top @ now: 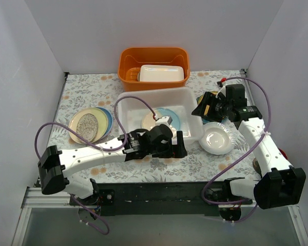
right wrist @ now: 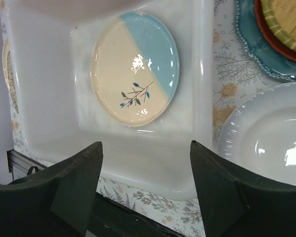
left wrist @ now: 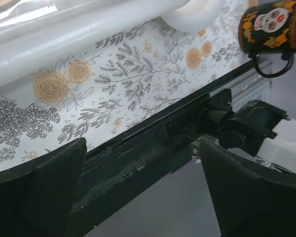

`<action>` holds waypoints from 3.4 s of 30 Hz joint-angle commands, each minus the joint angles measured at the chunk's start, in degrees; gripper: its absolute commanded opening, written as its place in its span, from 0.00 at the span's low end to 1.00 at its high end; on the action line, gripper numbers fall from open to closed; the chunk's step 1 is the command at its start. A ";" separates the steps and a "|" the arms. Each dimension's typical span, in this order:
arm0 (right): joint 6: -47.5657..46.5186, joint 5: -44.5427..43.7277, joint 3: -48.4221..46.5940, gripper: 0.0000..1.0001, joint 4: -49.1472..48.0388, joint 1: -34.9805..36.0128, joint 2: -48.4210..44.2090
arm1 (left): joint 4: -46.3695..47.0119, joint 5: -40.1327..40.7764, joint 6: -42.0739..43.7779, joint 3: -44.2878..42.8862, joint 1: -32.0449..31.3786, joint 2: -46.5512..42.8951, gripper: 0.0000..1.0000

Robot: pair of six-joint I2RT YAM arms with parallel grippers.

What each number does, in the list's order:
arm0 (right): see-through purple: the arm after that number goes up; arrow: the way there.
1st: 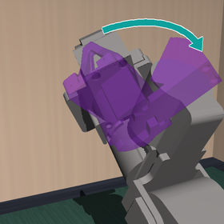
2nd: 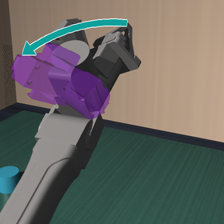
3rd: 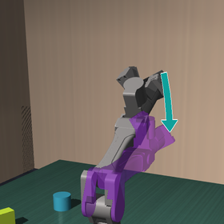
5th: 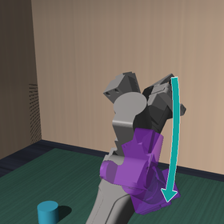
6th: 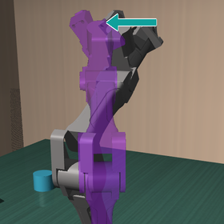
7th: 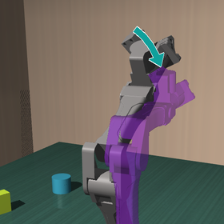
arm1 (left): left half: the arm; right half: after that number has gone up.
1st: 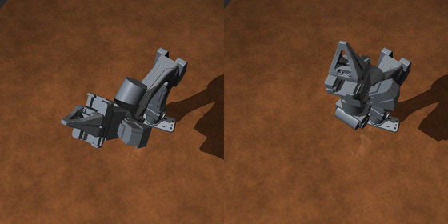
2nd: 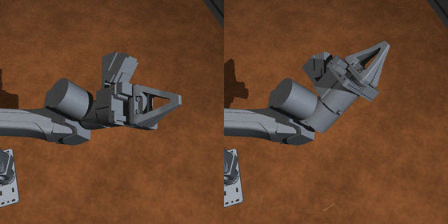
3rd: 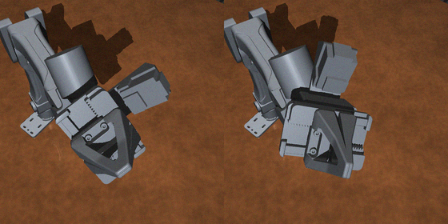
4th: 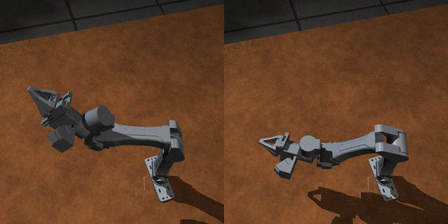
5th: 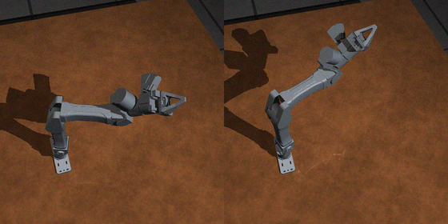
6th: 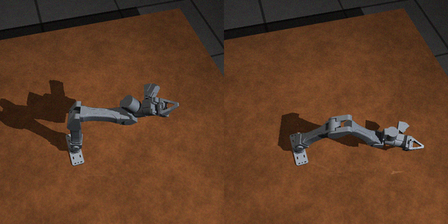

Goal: Place the plates into the plastic bin on the countertop
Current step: Move the plastic bin to the center of the board, then pick up the plate at the center of the board.

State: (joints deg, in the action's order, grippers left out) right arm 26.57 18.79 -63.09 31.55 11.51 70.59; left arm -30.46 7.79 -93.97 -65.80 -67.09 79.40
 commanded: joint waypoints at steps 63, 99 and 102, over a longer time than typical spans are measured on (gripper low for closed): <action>-14.87 -5.69 11.94 0.93 -4.91 -25.92 6.48 | 11.21 -0.06 0.19 -1.35 -5.16 12.98 0.98; -13.82 -4.02 21.95 0.91 -11.60 -30.23 12.12 | 13.58 -1.99 -0.77 4.01 -5.16 10.25 0.98; -13.13 -3.41 23.54 0.87 -12.21 -30.49 11.94 | 13.93 -2.08 -0.95 4.36 -5.16 10.08 0.98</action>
State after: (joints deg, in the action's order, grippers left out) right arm 12.21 13.96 -42.46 19.79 -18.46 82.78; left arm -17.52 6.28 -94.37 -62.15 -71.99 93.10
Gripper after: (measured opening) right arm 0.899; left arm 0.982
